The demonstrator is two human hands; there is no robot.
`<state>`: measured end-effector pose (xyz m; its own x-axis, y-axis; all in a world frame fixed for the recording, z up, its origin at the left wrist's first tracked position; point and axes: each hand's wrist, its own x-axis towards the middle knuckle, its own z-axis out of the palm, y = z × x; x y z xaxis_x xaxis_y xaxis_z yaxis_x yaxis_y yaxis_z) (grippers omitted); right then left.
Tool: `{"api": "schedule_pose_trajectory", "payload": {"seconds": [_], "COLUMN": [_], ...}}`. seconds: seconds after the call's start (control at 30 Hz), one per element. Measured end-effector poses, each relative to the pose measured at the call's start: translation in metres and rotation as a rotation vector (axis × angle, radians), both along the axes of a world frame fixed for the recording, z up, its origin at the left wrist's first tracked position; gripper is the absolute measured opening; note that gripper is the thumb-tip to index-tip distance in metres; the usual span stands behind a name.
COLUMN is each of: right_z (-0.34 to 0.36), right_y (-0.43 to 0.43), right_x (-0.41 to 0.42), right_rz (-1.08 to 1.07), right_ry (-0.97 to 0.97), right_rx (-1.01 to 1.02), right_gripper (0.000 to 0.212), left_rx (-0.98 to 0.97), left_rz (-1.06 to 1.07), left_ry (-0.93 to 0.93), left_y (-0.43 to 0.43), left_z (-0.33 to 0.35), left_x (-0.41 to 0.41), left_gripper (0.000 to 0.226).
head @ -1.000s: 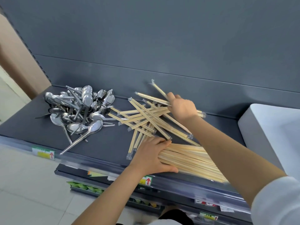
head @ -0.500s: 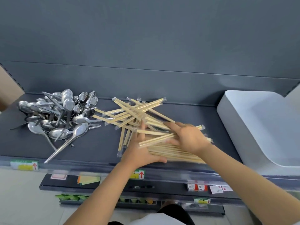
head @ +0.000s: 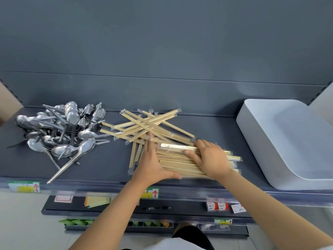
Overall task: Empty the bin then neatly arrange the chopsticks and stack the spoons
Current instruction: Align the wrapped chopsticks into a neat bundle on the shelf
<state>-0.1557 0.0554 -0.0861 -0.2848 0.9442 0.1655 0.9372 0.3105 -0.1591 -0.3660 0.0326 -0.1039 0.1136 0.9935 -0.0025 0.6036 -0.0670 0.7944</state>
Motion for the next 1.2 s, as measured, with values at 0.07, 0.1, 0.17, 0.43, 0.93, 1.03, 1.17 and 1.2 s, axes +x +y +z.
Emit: {"api": "schedule_pose_trajectory", "payload": {"seconds": [0.07,0.1,0.17,0.43,0.93,1.03,1.17,1.2], "right_z": [-0.004,-0.005,-0.006,-0.009,-0.015,-0.011,-0.003,-0.003], "right_y": [0.002,0.004,0.007,0.002,-0.001,-0.002,-0.009,-0.01], "right_x": [0.004,0.006,0.008,0.004,-0.005,-0.011,-0.036,-0.041], "right_rz": [-0.064,-0.068,-0.028,0.217,0.301,0.253,0.095,0.076], "right_ry": [0.057,0.065,0.077,0.089,0.062,-0.05,-0.158,-0.16], "right_rx": [0.007,0.004,0.021,0.05,0.176,0.117,0.012,-0.01], "right_gripper": [0.051,0.045,0.039,0.045,0.031,0.036,0.041,0.048], "left_rx": [0.003,0.01,0.035,0.128,0.206,0.238,0.28,0.295], "left_rz": [-0.012,-0.01,0.007,0.06,0.07,0.072,0.057,0.062], "left_ry": [-0.016,-0.018,-0.018,0.111,0.147,0.076,0.106,0.143], "left_y": [0.0,-0.001,-0.001,-0.001,0.002,0.002,0.001,0.002], "left_z": [0.0,0.0,0.001,0.001,-0.002,-0.004,-0.008,-0.009], "left_x": [0.0,0.0,0.001,0.001,0.0,0.0,0.0,0.0], "left_gripper": [0.162,0.163,0.164,0.156,0.129,0.123,0.106,0.102]}}
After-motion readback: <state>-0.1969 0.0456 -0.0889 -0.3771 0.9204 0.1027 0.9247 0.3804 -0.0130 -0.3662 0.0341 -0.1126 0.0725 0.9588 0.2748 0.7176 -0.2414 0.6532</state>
